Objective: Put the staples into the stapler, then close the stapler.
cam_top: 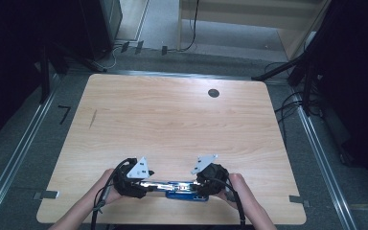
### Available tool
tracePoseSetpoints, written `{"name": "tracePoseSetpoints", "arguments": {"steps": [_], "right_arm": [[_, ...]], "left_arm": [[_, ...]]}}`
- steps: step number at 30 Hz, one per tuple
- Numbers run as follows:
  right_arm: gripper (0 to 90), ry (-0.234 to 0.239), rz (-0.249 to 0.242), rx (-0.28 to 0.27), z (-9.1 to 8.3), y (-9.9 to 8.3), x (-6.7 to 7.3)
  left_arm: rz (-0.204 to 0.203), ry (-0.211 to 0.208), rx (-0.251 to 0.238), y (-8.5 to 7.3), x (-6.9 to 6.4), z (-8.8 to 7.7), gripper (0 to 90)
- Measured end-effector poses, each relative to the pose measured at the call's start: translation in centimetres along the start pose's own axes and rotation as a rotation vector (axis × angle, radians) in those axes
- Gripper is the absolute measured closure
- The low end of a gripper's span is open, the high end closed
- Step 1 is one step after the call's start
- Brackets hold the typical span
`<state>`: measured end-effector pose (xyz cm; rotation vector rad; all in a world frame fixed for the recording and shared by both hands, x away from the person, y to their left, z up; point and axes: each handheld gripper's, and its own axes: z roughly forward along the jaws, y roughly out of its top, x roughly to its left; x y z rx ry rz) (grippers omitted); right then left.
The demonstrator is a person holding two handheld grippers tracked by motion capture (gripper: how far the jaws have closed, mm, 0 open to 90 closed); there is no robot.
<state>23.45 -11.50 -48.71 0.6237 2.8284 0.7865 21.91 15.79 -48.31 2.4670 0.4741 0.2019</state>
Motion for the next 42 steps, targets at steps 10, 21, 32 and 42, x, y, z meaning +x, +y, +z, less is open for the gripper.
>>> {"name": "tracePoseSetpoints", "arguments": {"steps": [10,21,32,42], "right_arm": [[54.8,0.004,-0.007,0.007,0.0,0.1,0.1],[57.9,0.006,-0.013,0.002,0.0,0.0,0.2],[59.9,0.006,-0.009,-0.005,0.0,-0.1,0.3],[61.0,0.008,-0.013,-0.004,0.0,-0.1,0.4]], "left_arm": [[-0.020,-0.016,-0.012,-0.7,0.4,-0.5,53.9],[-0.038,-0.035,-0.024,-1.1,0.9,-0.8,53.1],[-0.054,-0.043,-0.037,-1.2,1.2,-1.1,52.2],[-0.063,-0.043,-0.058,-1.4,1.5,-1.4,51.9]]}}
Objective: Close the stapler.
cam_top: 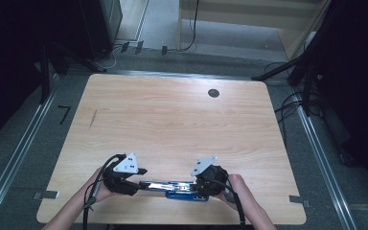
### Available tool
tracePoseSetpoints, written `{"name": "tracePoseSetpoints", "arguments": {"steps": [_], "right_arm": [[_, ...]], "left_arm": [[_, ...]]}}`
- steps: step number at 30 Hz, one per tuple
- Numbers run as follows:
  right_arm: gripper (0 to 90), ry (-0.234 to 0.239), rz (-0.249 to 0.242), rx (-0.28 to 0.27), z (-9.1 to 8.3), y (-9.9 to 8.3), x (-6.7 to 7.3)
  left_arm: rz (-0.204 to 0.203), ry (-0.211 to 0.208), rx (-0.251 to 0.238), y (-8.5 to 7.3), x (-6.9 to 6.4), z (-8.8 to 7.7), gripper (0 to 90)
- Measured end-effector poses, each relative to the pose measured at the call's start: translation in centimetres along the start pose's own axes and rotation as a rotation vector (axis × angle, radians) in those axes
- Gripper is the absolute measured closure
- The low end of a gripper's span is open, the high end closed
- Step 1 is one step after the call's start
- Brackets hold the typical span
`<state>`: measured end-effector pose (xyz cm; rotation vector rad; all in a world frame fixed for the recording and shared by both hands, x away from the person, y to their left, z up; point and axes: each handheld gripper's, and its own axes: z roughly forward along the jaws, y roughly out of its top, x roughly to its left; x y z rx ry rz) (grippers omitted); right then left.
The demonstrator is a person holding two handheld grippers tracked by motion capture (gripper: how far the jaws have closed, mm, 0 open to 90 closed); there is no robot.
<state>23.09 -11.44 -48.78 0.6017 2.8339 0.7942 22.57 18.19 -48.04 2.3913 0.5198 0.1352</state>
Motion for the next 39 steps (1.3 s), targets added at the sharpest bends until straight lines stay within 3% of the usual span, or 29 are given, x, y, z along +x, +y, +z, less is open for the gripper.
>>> {"name": "tracePoseSetpoints", "arguments": {"steps": [6,11,14,18,26,28,39], "right_arm": [[61.3,0.001,0.000,-0.002,0.0,0.0,0.0],[62.0,0.004,0.000,-0.001,0.0,0.0,0.0],[62.3,0.006,0.001,-0.003,0.0,0.0,0.0],[63.9,0.009,0.000,-0.004,0.0,-0.1,0.0],[70.1,0.021,-0.011,-0.013,0.0,-0.2,0.1],[71.3,0.025,-0.008,-0.014,0.0,-0.2,0.2],[75.5,0.019,0.000,-0.015,0.4,-0.6,0.4]], "left_arm": [[-0.018,0.012,-0.019,-0.1,0.3,-0.2,51.3],[-0.005,-0.020,-0.034,-0.1,0.3,-0.4,50.4],[0.016,-0.052,-0.014,0.0,-0.2,0.0,49.2],[0.048,-0.062,0.056,-0.1,-0.6,0.9,48.1],[0.067,-0.065,0.136,-0.6,-0.7,2.3,51.4],[0.066,-0.056,0.133,-0.6,-0.6,2.3,56.2],[0.107,-0.068,0.118,-0.3,-0.6,1.7,59.0]]}}
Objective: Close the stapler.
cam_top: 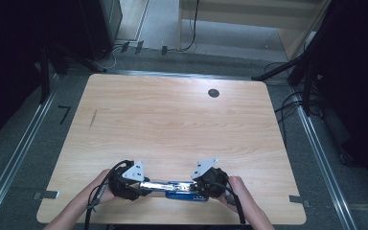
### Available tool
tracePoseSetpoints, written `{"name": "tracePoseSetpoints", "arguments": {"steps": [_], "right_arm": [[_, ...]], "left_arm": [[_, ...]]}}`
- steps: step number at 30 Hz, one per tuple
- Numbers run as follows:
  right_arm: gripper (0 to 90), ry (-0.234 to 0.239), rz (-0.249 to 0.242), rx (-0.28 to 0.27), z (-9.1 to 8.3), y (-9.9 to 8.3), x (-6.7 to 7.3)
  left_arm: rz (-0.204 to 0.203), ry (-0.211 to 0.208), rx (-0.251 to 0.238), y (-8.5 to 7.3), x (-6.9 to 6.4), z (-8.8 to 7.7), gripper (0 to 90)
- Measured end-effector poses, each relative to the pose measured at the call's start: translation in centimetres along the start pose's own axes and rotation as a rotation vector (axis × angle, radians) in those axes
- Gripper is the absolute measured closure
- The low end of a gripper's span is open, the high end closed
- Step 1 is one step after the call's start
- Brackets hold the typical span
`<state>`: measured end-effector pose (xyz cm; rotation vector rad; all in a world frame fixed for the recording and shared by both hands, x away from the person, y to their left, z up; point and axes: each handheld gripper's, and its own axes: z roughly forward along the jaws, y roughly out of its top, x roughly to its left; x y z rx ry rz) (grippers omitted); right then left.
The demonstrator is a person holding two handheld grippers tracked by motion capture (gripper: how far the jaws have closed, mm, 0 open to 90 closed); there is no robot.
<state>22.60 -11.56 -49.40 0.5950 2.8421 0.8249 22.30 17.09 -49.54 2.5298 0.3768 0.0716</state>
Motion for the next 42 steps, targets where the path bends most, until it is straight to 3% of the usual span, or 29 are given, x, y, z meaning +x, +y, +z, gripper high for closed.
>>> {"name": "tracePoseSetpoints", "arguments": {"steps": [13,21,29,35,42], "right_arm": [[75.3,0.014,0.011,-0.011,0.0,-0.2,-0.1],[71.8,0.016,-0.012,-0.025,-0.4,0.3,-0.3],[70.8,0.003,-0.031,-0.004,-0.2,0.9,0.0],[71.7,0.034,-0.004,-0.041,-0.2,0.8,-0.1],[77.3,0.045,-0.034,-0.107,0.0,1.7,1.3]], "left_arm": [[0.019,0.000,-0.044,0.6,-0.1,-1.1,59.2],[0.023,0.008,-0.055,0.5,-0.3,-1.4,59.4],[0.041,0.028,-0.062,0.7,-0.6,-1.6,59.5],[0.037,0.029,-0.099,1.1,-0.9,-2.2,60.3],[0.050,0.047,-0.100,1.5,-1.2,-2.3,60.4]]}}
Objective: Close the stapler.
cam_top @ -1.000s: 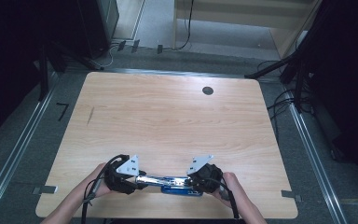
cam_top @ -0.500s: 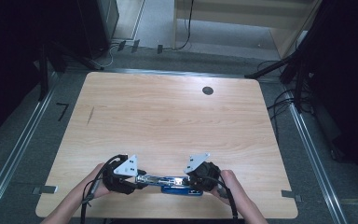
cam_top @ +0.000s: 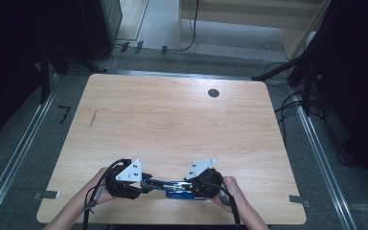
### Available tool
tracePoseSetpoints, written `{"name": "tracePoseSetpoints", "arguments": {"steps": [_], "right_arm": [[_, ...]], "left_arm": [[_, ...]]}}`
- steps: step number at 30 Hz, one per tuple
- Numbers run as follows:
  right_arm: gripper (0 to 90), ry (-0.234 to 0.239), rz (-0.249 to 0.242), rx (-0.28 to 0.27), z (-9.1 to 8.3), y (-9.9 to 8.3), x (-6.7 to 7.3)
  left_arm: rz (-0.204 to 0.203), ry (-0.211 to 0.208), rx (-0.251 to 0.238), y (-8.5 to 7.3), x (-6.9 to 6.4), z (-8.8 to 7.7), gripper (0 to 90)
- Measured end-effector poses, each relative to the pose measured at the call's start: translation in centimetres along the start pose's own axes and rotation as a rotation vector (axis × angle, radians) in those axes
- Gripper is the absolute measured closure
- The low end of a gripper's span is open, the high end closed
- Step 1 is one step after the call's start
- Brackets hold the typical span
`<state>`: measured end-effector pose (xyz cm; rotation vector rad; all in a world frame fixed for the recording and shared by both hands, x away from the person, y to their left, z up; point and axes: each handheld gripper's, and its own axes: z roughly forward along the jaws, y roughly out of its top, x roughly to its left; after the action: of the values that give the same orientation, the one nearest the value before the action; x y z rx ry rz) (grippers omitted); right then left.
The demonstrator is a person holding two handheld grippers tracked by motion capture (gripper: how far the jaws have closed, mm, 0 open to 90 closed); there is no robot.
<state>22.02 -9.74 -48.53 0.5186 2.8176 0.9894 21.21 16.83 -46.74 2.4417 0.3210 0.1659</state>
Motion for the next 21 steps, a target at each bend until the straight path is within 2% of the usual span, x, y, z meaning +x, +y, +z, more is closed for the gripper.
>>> {"name": "tracePoseSetpoints", "arguments": {"steps": [6,12,14,17,19,21], "right_arm": [[77.3,-0.017,-0.037,-0.025,0.9,1.2,1.5],[77.5,-0.014,-0.059,0.005,1.9,1.5,2.1],[79.0,-0.019,-0.059,0.001,2.0,1.5,2.1],[79.1,-0.015,-0.053,0.000,1.9,1.4,2.0],[79.2,-0.015,-0.051,-0.001,1.9,1.4,2.0],[79.1,-0.015,-0.050,0.000,1.9,1.4,2.0]], "left_arm": [[0.001,0.002,0.001,0.0,0.0,0.0,60.3],[0.000,0.008,0.009,0.0,0.0,0.0,59.6],[-0.018,-0.025,0.010,-0.1,0.1,0.1,55.4],[-0.022,-0.030,0.036,-0.3,0.1,0.5,52.6],[-0.022,-0.010,0.033,-0.3,0.1,0.6,55.9],[-0.024,-0.010,0.013,-0.3,0.2,0.5,59.5]]}}
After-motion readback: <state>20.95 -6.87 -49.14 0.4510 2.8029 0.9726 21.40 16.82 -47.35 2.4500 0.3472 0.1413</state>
